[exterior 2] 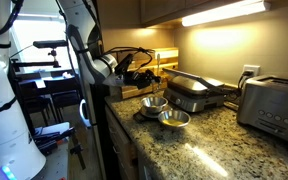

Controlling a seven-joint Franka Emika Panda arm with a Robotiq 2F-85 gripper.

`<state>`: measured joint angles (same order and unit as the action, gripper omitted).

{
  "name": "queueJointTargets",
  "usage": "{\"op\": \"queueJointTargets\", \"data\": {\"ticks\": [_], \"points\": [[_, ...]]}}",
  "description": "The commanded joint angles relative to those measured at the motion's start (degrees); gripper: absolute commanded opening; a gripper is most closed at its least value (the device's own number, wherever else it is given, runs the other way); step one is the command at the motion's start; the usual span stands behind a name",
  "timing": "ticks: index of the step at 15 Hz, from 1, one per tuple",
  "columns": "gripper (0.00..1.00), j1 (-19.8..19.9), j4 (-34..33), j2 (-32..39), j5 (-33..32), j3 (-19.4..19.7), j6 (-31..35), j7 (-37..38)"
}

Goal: Take the spoon and use it to scoop the contents from the right silver bowl and into the left silver bowl then put the spoon next to the right silver bowl

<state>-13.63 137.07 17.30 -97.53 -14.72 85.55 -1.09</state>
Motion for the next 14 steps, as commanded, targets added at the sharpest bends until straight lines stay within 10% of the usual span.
{"op": "queueJointTargets", "data": {"ticks": [1, 14], "points": [[0.02, -0.27, 1.82, -1.29, -1.30, -0.13, -0.45, -0.27], [0.02, 3.06, 2.05, -5.80, 0.89, 0.58, 9.82, 0.69]]}}
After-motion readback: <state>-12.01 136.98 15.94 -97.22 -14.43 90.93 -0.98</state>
